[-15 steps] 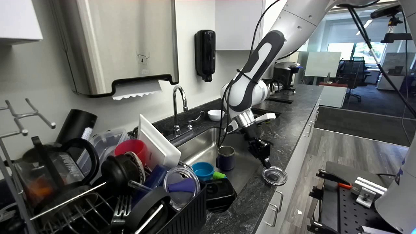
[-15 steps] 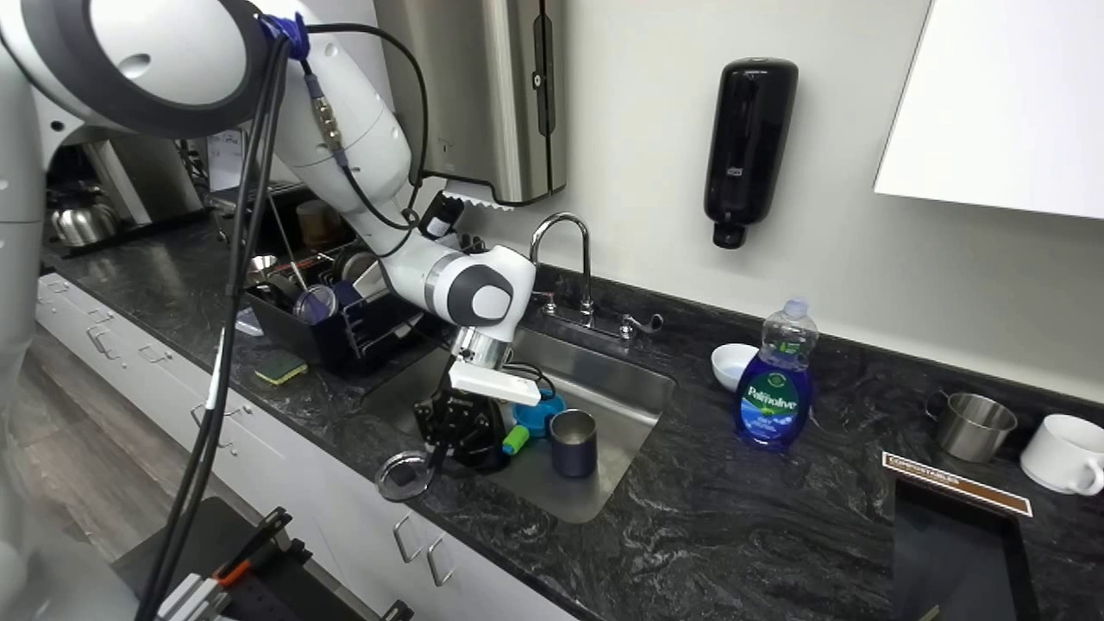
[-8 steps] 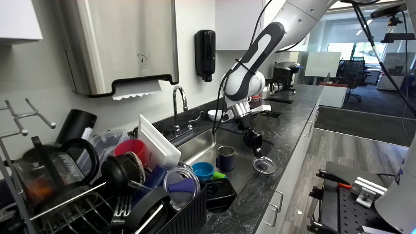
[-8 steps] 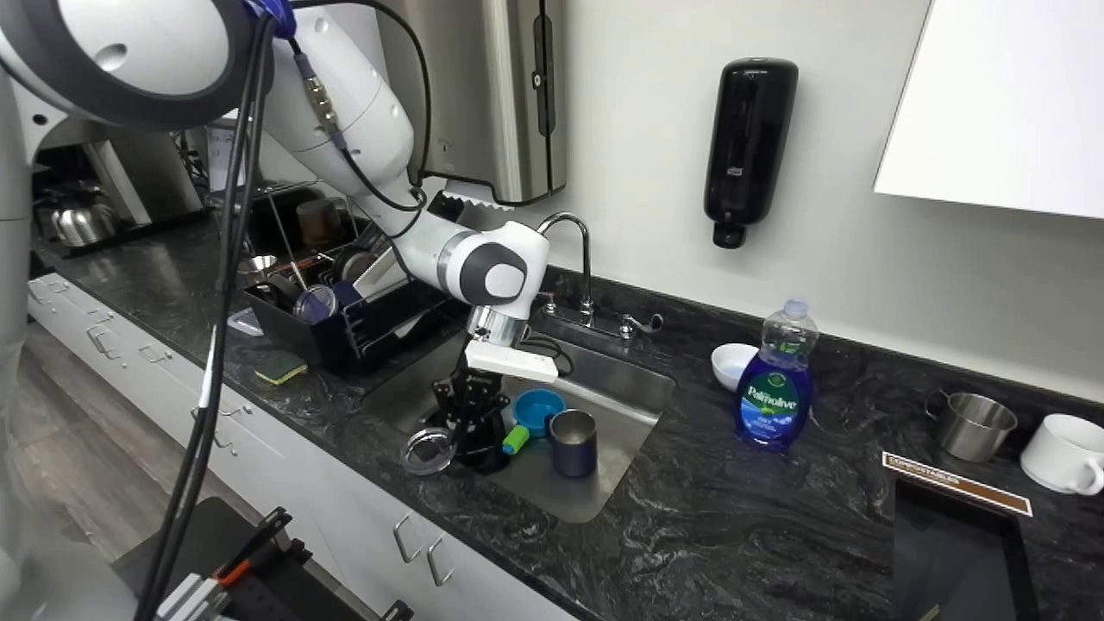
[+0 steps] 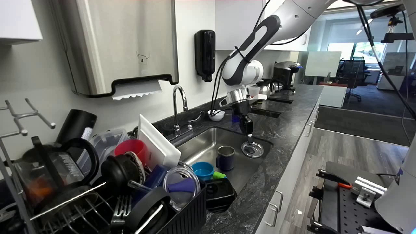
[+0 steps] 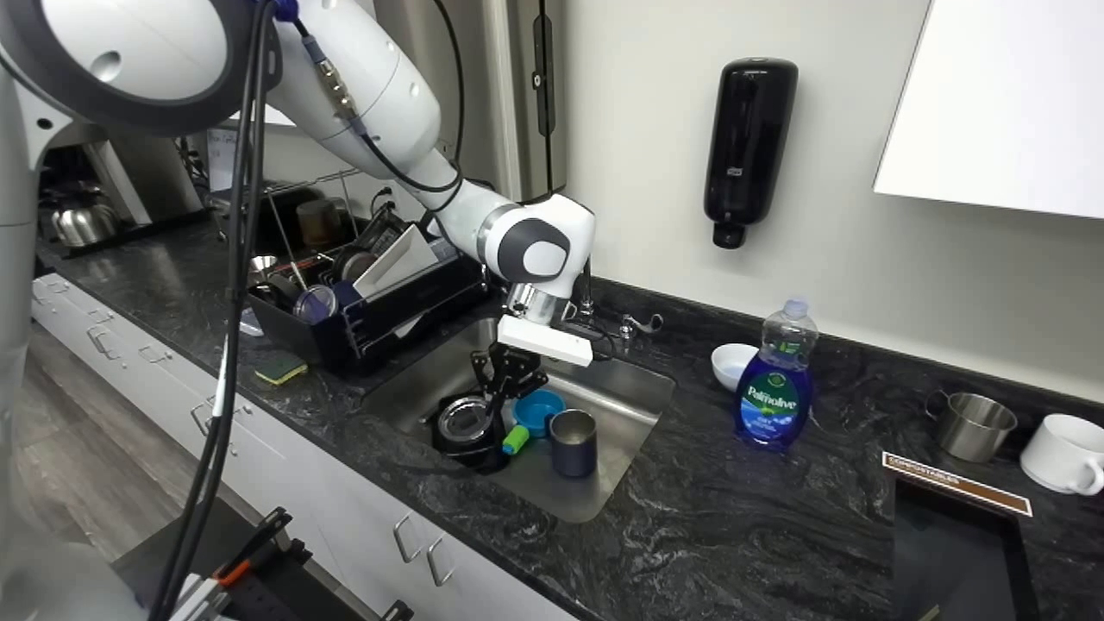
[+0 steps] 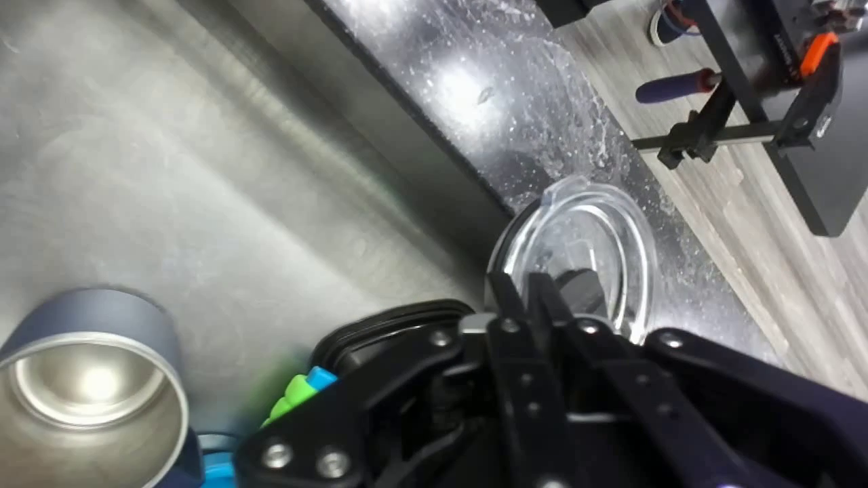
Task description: Put the thermos cup lid on the thermos cup in the sink
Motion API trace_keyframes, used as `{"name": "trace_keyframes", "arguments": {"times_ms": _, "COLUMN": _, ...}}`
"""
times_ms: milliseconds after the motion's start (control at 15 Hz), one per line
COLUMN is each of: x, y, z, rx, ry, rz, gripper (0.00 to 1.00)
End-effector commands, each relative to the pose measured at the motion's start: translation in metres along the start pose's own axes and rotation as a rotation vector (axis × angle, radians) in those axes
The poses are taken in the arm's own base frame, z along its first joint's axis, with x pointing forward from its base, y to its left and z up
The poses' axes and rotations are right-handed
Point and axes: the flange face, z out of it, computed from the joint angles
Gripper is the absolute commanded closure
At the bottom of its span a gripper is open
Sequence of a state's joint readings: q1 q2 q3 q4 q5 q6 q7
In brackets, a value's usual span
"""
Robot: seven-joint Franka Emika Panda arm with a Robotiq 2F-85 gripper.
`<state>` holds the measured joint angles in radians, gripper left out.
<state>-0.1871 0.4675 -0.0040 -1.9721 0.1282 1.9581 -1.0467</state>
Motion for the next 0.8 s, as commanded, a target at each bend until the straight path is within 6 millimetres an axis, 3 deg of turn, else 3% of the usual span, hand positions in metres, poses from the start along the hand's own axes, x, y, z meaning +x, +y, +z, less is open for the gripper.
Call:
{"name": "trace_keyframes", "arguments": {"times_ms": 0, "x": -0.004, "y": 0.023, "z": -0.018, "rx": 0.056, "ry": 0.062, "rz": 0.095, "gripper": 0.98}}
{"name": "trace_keyframes", "arguments": {"times_ms": 200, "x": -0.008, "y": 0.046, "z": -0.024, "rx": 0.096, "ry": 0.108, "rz": 0.191, "gripper": 0.98}}
{"name": "trace_keyframes", "arguments": {"times_ms": 733, "x": -0.009, "y": 0.097, "z": -0.019, "rx": 0.173, "ry": 0.213, "rz": 0.452, "gripper": 0.98}}
